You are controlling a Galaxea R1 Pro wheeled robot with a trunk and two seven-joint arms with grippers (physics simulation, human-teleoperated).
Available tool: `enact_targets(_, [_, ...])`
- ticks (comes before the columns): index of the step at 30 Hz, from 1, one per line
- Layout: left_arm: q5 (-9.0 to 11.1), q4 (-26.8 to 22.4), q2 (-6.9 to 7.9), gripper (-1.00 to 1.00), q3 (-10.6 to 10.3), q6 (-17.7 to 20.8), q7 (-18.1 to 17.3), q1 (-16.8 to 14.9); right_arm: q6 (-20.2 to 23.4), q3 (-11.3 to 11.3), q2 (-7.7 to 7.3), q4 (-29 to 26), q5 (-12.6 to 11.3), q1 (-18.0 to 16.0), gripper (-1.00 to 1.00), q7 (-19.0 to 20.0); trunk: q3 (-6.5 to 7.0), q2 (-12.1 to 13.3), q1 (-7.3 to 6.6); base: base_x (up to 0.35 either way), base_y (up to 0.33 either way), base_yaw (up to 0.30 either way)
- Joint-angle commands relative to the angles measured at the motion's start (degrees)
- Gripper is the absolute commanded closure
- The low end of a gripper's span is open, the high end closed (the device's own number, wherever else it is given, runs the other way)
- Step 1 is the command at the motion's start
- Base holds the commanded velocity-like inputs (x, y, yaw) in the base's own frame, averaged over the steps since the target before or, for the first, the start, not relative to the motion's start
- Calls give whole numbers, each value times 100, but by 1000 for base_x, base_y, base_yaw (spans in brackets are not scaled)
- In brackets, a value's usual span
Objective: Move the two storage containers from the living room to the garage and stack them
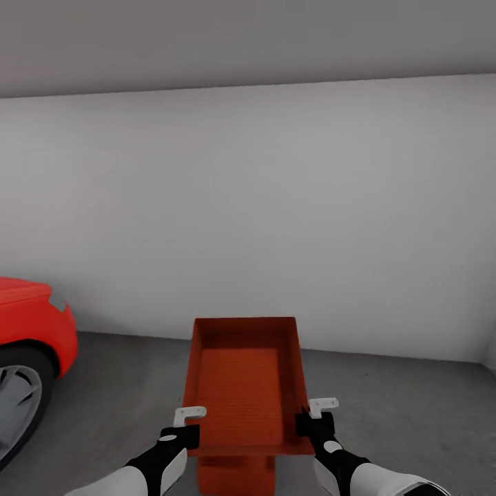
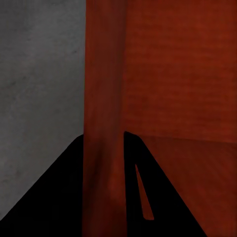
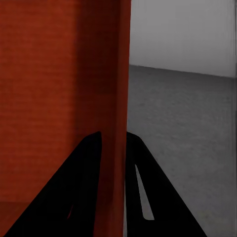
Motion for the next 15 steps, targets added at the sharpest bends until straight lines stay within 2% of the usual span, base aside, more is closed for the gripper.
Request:
enact_targets(1, [51,-20,2,100,19,10,3,2,-12,-273,5,8,-28,-5,100,-5,-1,-2,4,248,271,-283])
enact_targets(5, [51,-20,2,100,19,9,3,2,-15,-273,2,8,-33,-5,100,-3,-1,-2,4,248,271,-171])
enact_targets(15, [51,-27,-5,100,16,-5,3,2,-18,-275,-4,8,-37,-5,100,-10,-1,-2,4,223,243,-15])
